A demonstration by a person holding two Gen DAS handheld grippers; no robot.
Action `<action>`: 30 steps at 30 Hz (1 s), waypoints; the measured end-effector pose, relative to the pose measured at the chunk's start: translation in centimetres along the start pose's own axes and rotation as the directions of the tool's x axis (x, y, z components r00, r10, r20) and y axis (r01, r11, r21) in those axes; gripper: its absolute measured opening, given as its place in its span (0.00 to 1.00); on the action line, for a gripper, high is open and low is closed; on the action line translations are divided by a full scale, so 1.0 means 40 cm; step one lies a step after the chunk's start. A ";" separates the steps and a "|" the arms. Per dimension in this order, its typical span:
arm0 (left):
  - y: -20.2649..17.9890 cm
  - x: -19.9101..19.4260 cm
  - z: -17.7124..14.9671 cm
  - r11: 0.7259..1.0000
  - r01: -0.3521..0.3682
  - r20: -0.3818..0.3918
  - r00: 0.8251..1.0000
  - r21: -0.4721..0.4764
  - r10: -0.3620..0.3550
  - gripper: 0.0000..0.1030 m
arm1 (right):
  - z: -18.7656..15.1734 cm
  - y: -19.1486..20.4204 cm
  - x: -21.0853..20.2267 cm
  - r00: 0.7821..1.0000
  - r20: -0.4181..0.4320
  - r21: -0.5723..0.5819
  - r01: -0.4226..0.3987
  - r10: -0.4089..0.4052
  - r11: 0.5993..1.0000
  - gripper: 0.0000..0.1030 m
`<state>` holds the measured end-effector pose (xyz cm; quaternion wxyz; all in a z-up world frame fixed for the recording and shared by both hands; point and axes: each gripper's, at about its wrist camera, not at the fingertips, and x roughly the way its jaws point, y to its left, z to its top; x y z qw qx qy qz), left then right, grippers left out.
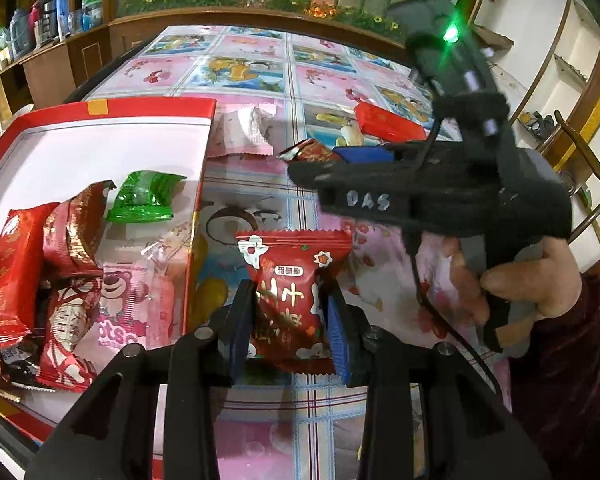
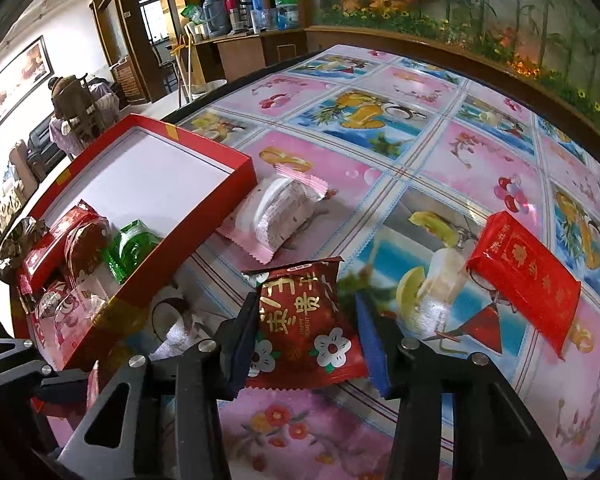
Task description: Organize snacks
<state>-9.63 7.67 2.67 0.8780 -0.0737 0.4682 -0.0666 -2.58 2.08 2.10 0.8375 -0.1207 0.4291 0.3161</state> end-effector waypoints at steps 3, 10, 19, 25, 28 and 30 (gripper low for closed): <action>-0.005 0.010 -0.001 1.000 -0.007 -0.003 1.000 0.005 0.007 0.31 | 0.003 -0.020 -0.001 1.000 -0.004 0.023 0.008 -0.008 1.000 0.46; -0.015 0.016 0.002 1.000 -0.020 0.001 1.000 0.021 0.020 0.31 | 0.002 -0.016 0.001 0.999 -0.004 0.008 0.035 -0.035 0.999 0.46; -0.023 0.021 -0.001 0.998 -0.051 0.014 0.999 0.043 0.051 0.31 | 0.003 -0.019 0.001 0.999 -0.006 0.022 0.043 -0.043 0.999 0.46; -0.022 0.003 0.004 0.996 -0.070 0.043 0.997 0.047 0.068 0.31 | 0.007 -0.053 -0.004 1.000 -0.003 0.082 0.031 -0.031 0.996 0.46; -0.025 -0.005 0.008 0.995 -0.085 0.057 0.995 0.055 0.082 0.31 | 0.008 -0.054 -0.005 0.999 -0.003 0.085 0.035 -0.034 0.996 0.46; -0.026 -0.010 0.011 0.994 -0.092 0.067 0.994 0.060 0.088 0.31 | 0.008 -0.056 -0.004 0.999 -0.003 0.088 0.035 -0.035 0.996 0.46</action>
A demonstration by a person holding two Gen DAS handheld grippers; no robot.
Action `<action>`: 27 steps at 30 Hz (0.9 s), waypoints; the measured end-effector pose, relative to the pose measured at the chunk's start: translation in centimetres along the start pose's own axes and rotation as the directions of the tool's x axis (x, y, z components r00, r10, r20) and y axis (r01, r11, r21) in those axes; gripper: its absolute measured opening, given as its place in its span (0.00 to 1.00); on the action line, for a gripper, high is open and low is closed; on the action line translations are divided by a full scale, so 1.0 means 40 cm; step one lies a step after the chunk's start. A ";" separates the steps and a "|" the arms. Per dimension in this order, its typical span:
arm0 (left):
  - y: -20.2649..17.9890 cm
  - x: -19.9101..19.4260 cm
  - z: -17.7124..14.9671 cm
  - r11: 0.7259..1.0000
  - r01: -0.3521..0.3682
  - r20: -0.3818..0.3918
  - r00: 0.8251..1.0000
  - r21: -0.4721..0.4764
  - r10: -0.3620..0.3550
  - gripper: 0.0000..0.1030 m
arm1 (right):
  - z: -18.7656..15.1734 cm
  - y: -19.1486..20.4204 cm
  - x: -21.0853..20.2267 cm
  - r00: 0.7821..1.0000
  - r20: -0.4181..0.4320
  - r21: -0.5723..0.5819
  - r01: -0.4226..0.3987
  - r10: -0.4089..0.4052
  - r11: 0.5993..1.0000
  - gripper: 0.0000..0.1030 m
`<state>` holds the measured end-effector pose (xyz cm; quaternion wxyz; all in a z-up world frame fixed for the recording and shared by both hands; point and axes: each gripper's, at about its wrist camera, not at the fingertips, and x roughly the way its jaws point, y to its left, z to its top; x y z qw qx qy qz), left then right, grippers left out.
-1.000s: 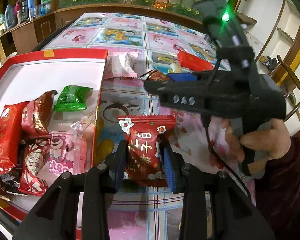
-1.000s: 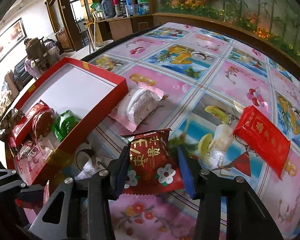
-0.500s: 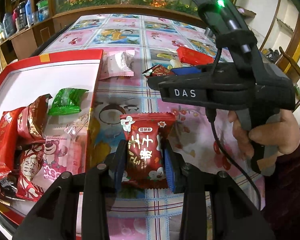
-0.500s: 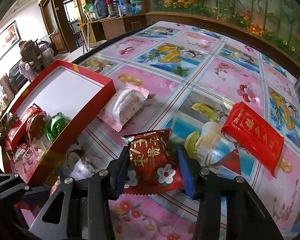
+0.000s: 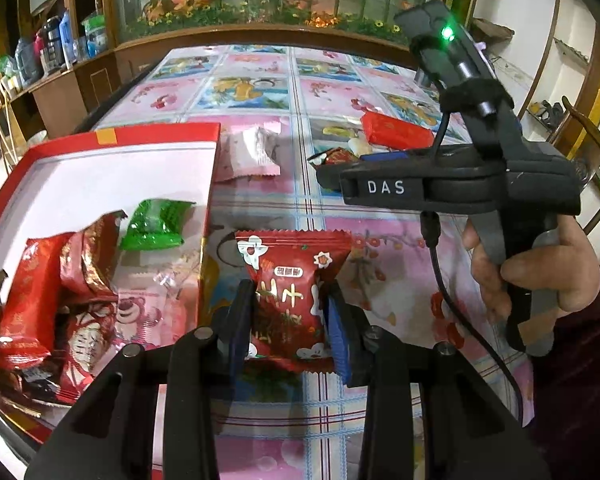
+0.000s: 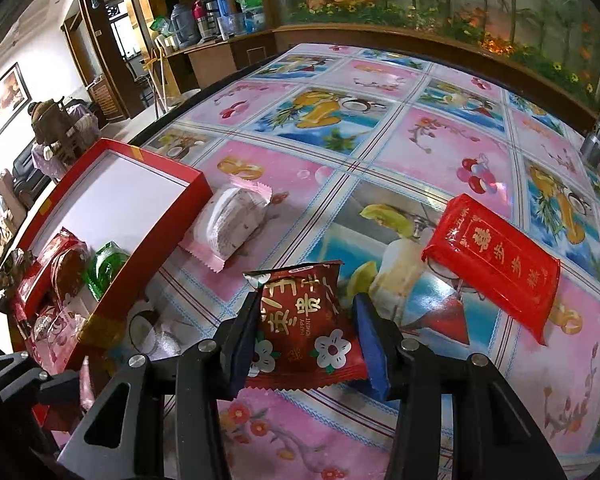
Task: Organize snacks
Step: 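Carry both candies toward the white box with both tools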
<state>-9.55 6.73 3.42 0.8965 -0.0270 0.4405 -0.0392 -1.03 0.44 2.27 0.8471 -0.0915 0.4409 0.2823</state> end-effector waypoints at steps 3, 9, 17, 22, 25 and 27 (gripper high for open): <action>-0.002 -0.008 0.004 1.000 -0.018 0.013 1.000 0.008 0.018 0.31 | 0.001 -0.005 -0.001 1.000 0.002 0.009 0.003 -0.003 1.000 0.46; 0.003 -0.027 0.017 0.999 -0.049 0.047 0.998 0.020 0.048 0.31 | 0.003 -0.016 -0.002 1.000 0.007 0.030 0.008 -0.008 1.000 0.46; 0.010 -0.057 0.031 0.997 -0.079 0.091 0.993 0.024 0.077 0.31 | 0.006 -0.024 -0.009 1.000 0.022 0.047 0.013 -0.014 0.999 0.46; 0.014 -0.068 0.036 0.996 -0.088 0.104 0.991 0.022 0.085 0.31 | 0.007 -0.028 -0.015 0.999 0.030 0.059 0.012 -0.013 0.998 0.46; 0.019 -0.076 0.039 0.996 -0.088 0.113 0.990 0.020 0.085 0.31 | 0.009 -0.032 -0.018 0.999 0.037 0.067 0.012 -0.015 0.998 0.46; 0.025 -0.082 0.041 0.996 -0.088 0.118 0.989 0.015 0.085 0.31 | 0.010 -0.035 -0.019 0.999 0.041 0.074 0.009 -0.012 0.997 0.46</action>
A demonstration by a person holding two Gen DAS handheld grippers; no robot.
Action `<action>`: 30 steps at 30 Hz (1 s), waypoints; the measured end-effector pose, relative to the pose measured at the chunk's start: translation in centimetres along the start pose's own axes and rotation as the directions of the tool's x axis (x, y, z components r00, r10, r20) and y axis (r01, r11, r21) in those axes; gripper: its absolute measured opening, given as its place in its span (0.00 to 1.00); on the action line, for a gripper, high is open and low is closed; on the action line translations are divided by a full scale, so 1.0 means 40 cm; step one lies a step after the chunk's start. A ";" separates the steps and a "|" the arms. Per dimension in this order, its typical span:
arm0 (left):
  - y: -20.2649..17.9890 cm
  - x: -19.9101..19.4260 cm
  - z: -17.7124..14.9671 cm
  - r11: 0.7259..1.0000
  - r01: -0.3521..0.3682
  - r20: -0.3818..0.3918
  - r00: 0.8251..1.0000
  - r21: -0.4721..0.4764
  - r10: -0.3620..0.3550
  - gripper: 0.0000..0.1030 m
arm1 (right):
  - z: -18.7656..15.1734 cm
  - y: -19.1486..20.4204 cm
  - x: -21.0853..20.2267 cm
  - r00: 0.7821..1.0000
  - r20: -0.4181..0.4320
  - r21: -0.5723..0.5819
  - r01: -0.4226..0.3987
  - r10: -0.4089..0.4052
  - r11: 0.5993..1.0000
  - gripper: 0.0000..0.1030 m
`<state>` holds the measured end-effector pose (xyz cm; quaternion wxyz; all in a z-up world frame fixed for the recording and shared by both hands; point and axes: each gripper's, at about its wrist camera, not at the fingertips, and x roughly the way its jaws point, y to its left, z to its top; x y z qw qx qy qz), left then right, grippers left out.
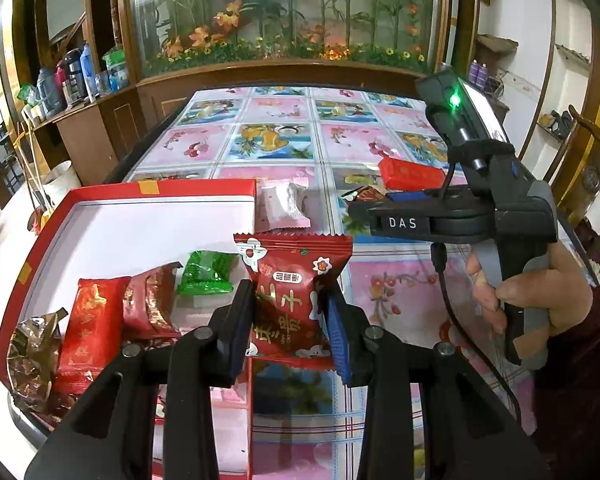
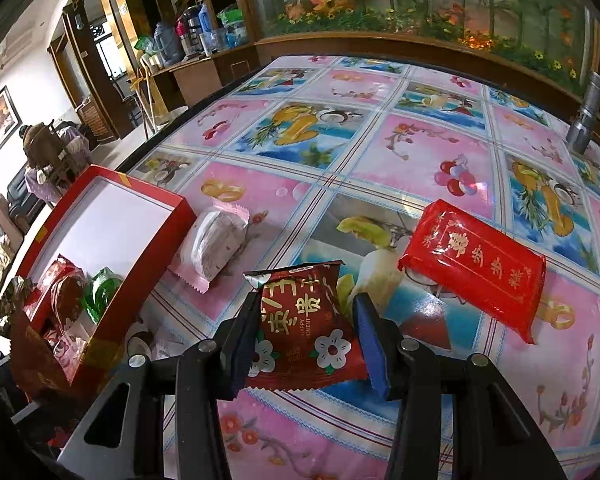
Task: Organize snacks
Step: 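Carry both candies toward the white box with both tools, then lower the red candy into the box with the left tool while the right tool drops its candy there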
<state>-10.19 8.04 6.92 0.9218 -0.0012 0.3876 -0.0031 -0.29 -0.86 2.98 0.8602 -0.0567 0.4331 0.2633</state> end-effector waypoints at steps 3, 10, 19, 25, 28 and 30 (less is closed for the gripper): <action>0.012 -0.010 0.002 1.000 -0.007 0.012 1.000 -0.003 0.007 0.31 | 0.002 -0.003 0.001 1.000 0.005 0.006 0.007 -0.008 1.000 0.46; 0.062 -0.030 0.006 0.999 -0.029 0.032 0.999 -0.025 0.029 0.31 | 0.009 0.000 -0.021 0.999 0.051 0.046 -0.005 0.003 0.999 0.46; 0.135 -0.044 0.005 0.995 -0.073 0.062 0.995 -0.065 0.077 0.31 | 0.016 0.092 -0.086 0.974 0.201 0.010 -0.106 0.102 0.994 0.46; 0.178 -0.056 -0.003 0.991 -0.107 0.080 0.990 -0.085 0.114 0.31 | 0.022 0.183 -0.079 0.960 0.209 -0.015 -0.185 0.184 0.983 0.46; 0.206 -0.059 -0.009 0.987 -0.126 0.085 0.987 -0.104 0.135 0.31 | 0.023 0.230 -0.073 0.954 0.216 -0.035 -0.206 0.208 0.978 0.46; 0.232 -0.061 -0.015 0.982 -0.143 0.087 0.984 -0.120 0.154 0.31 | 0.022 0.254 -0.070 0.950 0.216 -0.036 -0.225 0.227 0.974 0.46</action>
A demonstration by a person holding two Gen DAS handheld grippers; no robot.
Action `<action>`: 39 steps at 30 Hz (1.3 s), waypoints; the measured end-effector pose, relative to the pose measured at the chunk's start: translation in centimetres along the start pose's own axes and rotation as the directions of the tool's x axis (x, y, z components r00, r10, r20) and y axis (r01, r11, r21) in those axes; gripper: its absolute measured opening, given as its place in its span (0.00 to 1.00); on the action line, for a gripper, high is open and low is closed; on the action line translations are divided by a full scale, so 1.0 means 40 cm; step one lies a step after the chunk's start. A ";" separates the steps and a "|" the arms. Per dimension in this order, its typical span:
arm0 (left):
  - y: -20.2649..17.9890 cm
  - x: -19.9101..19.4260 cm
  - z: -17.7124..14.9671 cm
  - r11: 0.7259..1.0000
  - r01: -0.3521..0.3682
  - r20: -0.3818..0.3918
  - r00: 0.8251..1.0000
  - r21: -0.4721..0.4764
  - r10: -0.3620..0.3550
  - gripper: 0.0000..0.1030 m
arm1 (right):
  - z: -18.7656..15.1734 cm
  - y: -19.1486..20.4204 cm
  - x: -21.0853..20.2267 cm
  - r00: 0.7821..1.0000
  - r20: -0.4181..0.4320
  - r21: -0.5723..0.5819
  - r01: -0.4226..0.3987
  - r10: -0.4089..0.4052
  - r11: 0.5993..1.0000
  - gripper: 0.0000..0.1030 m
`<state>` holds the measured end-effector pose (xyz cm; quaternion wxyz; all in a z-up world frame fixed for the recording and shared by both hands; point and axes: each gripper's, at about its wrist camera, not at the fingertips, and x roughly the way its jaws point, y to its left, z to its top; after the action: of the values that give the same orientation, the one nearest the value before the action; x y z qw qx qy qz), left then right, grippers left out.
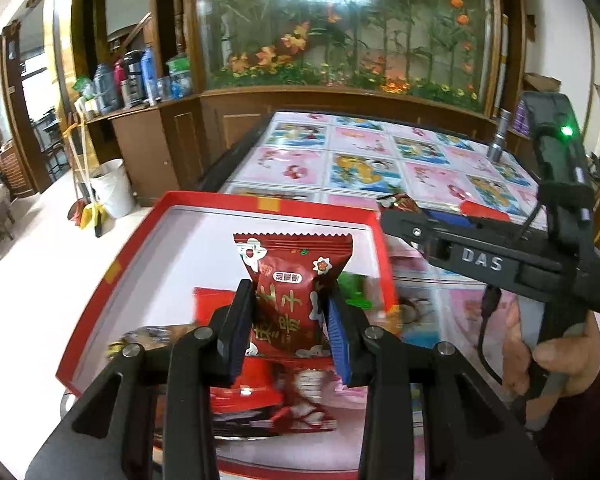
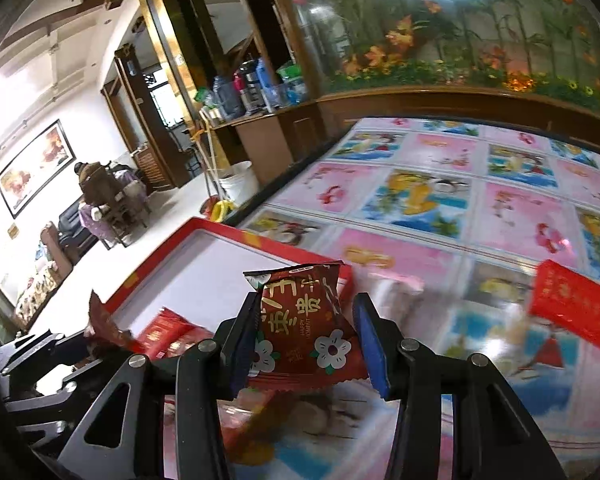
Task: Organize snacks
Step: 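Lower the red candy into the box with the left tool while the right tool drops its candy there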
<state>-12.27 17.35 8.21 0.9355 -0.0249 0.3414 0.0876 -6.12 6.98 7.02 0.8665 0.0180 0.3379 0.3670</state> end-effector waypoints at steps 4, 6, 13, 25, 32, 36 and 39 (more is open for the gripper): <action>0.049 0.010 -0.008 0.998 -0.051 0.001 0.999 -0.023 0.051 0.32 | -0.013 0.038 0.039 0.999 -0.041 0.001 -0.035 0.035 0.999 0.46; 0.070 0.020 -0.012 0.997 -0.063 -0.006 0.998 -0.039 0.062 0.32 | -0.025 0.067 0.063 0.997 -0.069 -0.027 -0.041 0.039 0.999 0.46; 0.094 0.056 -0.027 0.994 -0.098 -0.033 0.995 -0.051 0.096 0.32 | -0.058 0.144 0.087 0.992 -0.100 -0.114 -0.094 0.083 0.989 0.46; 0.115 0.079 -0.041 0.991 -0.119 -0.079 0.990 -0.062 0.114 0.39 | -0.028 0.052 0.047 0.990 -0.089 -0.042 -0.118 0.113 0.992 0.48; 0.132 0.057 -0.043 0.992 -0.119 -0.057 0.992 -0.037 0.116 0.49 | -0.024 0.058 0.041 0.980 -0.144 -0.114 -0.155 0.138 0.981 0.48; 0.142 0.038 -0.049 0.995 -0.100 -0.049 0.994 -0.019 0.099 0.50 | -0.061 0.119 0.050 0.963 -0.214 -0.209 -0.210 0.164 0.955 0.48; 0.155 0.024 -0.056 0.998 -0.067 -0.049 0.997 -0.022 0.066 0.56 | -0.086 0.151 0.059 0.965 -0.232 -0.278 -0.183 0.119 0.943 0.49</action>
<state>-14.10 23.35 5.94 0.9233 -0.0266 0.3632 0.1220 -10.77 12.16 4.70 0.7875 -0.1257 0.3667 0.4791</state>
